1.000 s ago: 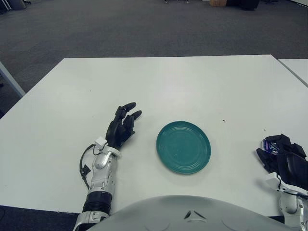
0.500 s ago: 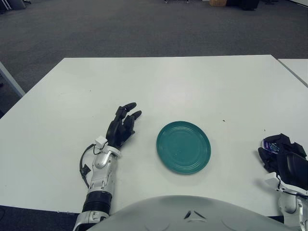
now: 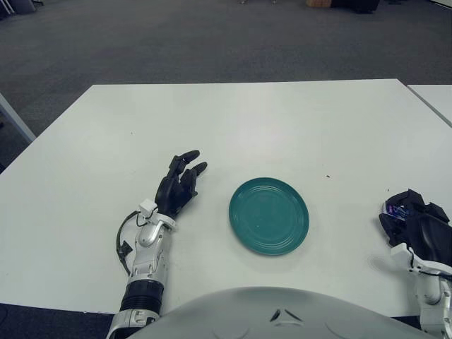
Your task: Put the gum into the plate.
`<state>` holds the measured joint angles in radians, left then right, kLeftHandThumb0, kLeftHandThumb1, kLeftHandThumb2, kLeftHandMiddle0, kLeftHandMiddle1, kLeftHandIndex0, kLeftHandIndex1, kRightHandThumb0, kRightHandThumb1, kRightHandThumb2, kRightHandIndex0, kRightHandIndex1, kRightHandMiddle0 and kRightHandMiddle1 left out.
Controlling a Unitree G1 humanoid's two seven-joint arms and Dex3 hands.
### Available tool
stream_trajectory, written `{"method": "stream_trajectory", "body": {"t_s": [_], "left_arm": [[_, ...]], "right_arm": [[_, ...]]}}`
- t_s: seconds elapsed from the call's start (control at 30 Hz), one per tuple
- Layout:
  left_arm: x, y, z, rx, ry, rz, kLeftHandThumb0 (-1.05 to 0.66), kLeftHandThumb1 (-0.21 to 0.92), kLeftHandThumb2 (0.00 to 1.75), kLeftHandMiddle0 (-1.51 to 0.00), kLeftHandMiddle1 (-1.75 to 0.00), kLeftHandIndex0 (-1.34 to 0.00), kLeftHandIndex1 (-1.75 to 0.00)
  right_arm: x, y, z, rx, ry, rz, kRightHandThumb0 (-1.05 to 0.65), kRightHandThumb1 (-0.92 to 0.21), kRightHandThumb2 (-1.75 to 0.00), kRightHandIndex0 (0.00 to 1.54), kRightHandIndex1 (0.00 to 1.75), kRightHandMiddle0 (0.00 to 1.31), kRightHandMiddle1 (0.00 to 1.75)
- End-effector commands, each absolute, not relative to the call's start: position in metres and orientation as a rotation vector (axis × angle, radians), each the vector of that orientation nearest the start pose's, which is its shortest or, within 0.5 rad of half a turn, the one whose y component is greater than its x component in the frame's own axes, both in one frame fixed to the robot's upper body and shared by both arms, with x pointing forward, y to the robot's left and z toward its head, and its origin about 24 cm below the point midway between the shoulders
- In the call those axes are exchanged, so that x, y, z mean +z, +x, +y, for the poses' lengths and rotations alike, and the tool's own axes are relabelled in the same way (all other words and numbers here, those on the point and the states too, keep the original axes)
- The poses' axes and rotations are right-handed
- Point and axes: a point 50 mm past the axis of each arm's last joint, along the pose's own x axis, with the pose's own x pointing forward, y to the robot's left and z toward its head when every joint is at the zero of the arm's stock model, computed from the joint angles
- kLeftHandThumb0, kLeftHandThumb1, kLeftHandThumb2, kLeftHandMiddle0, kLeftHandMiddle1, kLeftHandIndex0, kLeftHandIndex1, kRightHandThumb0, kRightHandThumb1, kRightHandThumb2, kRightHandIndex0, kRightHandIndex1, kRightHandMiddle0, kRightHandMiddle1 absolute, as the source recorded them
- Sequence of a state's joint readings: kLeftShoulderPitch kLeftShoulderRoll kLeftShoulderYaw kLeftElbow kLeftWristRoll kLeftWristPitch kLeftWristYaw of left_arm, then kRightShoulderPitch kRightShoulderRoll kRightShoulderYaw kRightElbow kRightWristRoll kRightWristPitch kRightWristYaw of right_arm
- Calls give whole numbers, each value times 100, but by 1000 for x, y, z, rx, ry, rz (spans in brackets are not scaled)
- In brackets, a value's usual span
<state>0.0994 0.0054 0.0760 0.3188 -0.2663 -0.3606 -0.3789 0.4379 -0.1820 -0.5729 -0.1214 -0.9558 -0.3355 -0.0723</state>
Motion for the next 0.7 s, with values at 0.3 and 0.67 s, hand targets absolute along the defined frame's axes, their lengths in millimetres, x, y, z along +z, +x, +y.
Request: {"method": "stream_trajectory", "body": {"t_s": [0.3,0.67], "left_arm": [[-44,200,165,-150,-265,141,-76,92,61,-23,-66,0,-98],[-46,202,165,-145,-277,132,-74,92,58,-24,-63,0,-98]], "right_arm": [[134,153,-285,-180,-1614,-4,-1,-48,-99,59,140,43,169],[159,168,-261,-126,-1687,-106,-1,-48,-100,59,140,43,171]]}}
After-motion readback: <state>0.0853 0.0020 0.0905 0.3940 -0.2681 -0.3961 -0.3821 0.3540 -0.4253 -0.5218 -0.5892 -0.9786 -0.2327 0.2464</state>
